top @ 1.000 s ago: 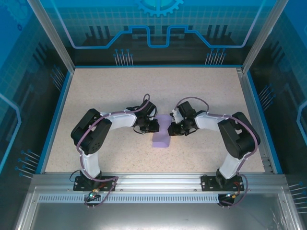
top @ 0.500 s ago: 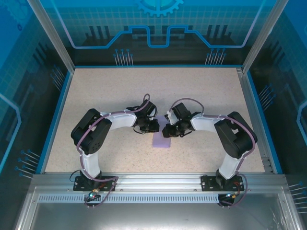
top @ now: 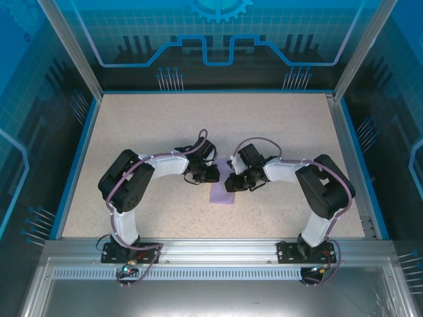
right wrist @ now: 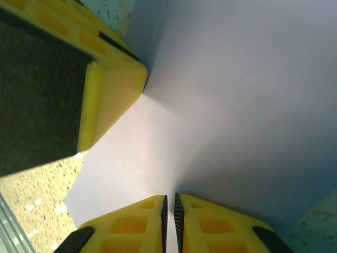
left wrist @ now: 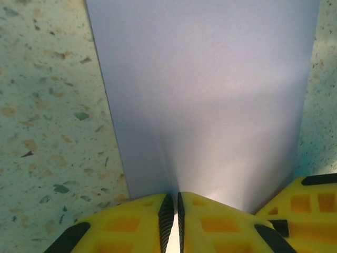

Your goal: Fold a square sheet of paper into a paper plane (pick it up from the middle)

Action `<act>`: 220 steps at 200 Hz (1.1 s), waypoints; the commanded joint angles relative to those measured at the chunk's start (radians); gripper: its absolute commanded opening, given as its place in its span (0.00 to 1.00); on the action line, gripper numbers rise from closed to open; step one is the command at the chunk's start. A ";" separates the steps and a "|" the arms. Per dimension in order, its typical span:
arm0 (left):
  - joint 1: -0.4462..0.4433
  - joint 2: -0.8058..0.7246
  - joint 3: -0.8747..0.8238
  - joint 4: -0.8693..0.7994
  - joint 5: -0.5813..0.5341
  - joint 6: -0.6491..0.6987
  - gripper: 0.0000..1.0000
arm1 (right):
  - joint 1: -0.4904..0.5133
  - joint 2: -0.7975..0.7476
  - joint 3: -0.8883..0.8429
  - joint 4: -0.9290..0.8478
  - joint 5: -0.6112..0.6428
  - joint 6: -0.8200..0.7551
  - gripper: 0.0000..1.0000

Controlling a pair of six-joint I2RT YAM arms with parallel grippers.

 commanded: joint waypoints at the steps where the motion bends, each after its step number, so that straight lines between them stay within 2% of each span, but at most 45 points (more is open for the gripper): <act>1: 0.006 0.090 -0.045 -0.156 -0.085 0.036 0.18 | 0.006 -0.019 -0.079 -0.133 0.006 -0.017 0.16; 91: 0.006 0.102 -0.025 -0.172 -0.088 0.047 0.18 | 0.045 -0.156 -0.180 -0.188 0.099 0.030 0.16; 117: 0.006 0.108 -0.018 -0.170 -0.079 0.050 0.18 | 0.046 -0.200 -0.202 -0.179 0.078 0.052 0.16; 157: 0.006 0.108 -0.008 -0.171 -0.071 0.056 0.18 | 0.048 -0.318 -0.125 -0.108 0.046 0.115 0.16; 194: 0.006 0.103 -0.008 -0.169 -0.067 0.057 0.18 | 0.085 -0.199 -0.058 -0.039 0.006 0.138 0.16; 220: 0.005 0.096 -0.010 -0.169 -0.068 0.060 0.18 | 0.103 -0.127 -0.092 0.020 -0.005 0.162 0.16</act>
